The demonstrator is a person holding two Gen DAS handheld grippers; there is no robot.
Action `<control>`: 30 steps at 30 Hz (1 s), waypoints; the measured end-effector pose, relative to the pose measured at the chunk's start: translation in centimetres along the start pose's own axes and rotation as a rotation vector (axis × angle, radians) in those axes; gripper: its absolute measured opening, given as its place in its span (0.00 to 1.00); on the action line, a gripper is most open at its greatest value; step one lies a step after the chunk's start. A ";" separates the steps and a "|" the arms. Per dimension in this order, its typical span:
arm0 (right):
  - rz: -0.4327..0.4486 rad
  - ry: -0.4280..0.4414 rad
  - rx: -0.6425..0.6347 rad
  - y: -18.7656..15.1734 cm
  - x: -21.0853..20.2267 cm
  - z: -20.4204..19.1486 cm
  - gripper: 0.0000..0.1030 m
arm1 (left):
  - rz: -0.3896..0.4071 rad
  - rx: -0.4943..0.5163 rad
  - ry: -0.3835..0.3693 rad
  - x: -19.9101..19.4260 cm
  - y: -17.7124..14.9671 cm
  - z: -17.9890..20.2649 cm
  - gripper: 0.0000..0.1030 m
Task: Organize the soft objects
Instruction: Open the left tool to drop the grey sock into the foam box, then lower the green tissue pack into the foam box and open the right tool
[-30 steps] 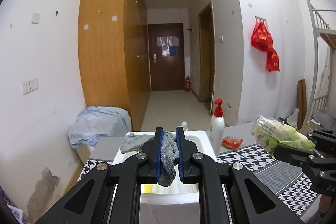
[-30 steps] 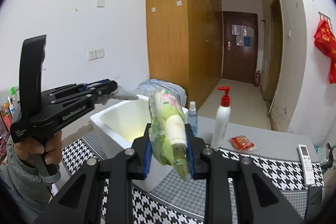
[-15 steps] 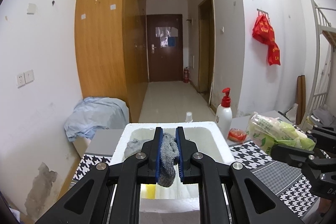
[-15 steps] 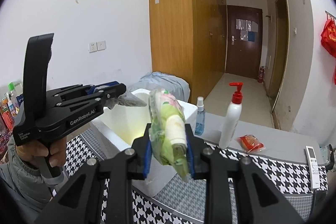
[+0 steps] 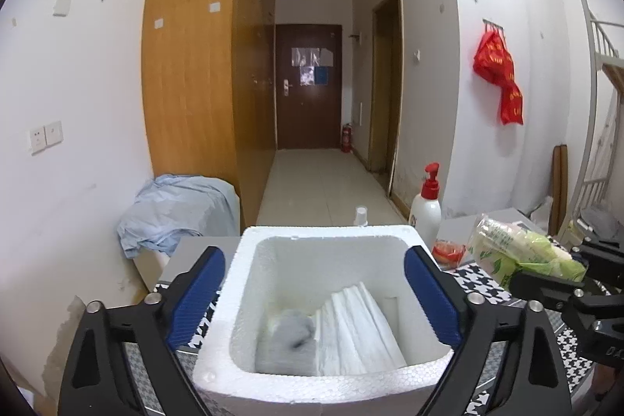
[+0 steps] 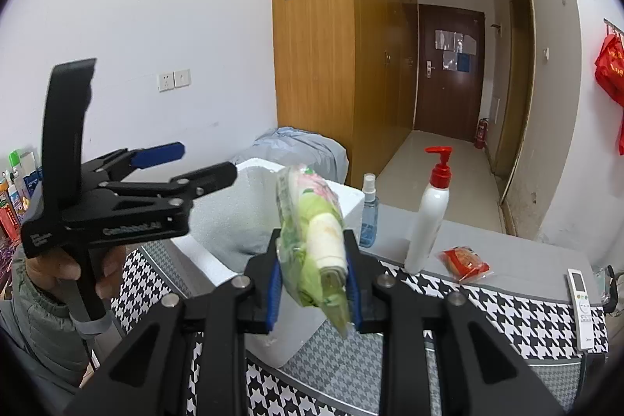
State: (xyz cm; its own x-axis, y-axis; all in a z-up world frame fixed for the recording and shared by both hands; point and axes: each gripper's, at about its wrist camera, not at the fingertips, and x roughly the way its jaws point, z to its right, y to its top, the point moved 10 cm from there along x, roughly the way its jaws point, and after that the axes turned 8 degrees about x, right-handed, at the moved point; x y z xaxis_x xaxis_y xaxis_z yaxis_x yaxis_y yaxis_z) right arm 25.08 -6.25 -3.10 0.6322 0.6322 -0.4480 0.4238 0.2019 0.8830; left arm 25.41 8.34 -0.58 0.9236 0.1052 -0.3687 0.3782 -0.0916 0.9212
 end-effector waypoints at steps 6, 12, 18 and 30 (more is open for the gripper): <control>0.007 0.002 -0.013 0.1 0.2 -0.2 0.31 | 0.018 -0.012 0.032 -0.8 0.3 -0.9 0.99; 0.013 0.013 -0.018 0.5 0.2 -0.7 0.31 | 0.027 -0.021 0.050 -1.7 0.2 -1.7 0.99; 0.020 0.027 -0.025 0.9 0.4 -1.4 0.31 | 0.033 -0.015 0.068 -2.7 0.1 -2.3 0.99; 0.006 0.075 -0.023 1.5 2.0 -4.0 0.31 | 0.043 -0.028 0.086 -5.0 -1.0 -3.7 0.99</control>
State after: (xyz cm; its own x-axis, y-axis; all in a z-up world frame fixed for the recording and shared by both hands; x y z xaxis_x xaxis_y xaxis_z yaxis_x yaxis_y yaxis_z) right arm 24.35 -1.72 -2.10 0.5836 0.6878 -0.4317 0.4046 0.2147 0.8889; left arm 20.22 11.56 0.80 0.9294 0.1868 -0.3182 0.3356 -0.0698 0.9394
